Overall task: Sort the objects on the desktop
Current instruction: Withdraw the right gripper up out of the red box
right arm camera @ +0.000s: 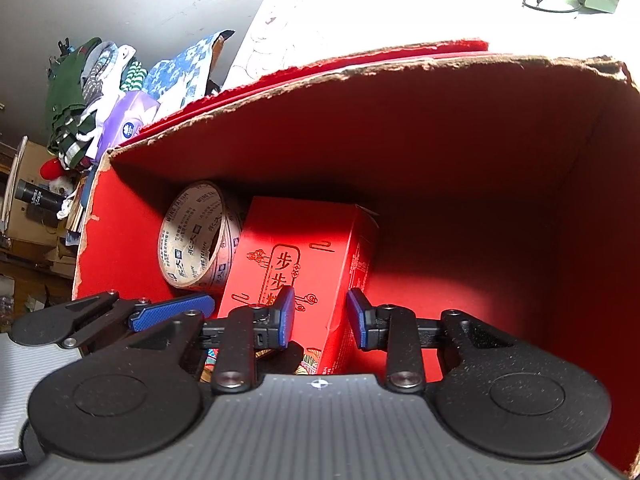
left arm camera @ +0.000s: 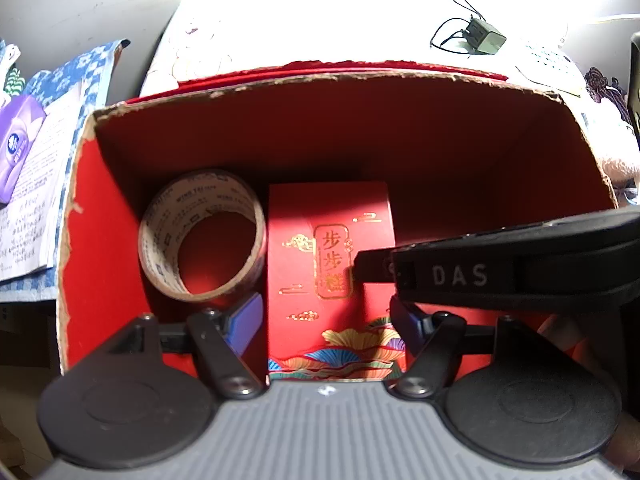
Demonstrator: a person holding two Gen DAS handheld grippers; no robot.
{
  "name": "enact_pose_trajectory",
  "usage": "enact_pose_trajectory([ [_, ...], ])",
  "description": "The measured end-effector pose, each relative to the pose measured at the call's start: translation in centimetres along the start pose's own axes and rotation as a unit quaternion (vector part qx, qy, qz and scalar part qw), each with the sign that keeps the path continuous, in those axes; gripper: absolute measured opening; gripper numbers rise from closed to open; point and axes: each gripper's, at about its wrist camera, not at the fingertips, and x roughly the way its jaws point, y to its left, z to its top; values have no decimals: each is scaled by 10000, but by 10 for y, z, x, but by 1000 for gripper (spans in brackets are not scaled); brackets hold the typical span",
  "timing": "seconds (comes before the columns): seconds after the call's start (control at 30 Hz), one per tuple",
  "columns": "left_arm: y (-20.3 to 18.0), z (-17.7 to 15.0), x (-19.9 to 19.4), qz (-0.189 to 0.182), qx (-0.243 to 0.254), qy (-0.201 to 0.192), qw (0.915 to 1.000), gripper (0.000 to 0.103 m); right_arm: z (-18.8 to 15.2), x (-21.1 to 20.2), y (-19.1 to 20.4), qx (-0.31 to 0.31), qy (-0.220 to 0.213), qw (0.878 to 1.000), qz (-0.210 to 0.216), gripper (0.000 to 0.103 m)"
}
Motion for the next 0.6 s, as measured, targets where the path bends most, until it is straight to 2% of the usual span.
enact_pose_trajectory([
  [0.6, -3, -2, -2, 150, 67, -104, 9998, 75, 0, 1, -2, 179, -40, 9998, -63, 33],
])
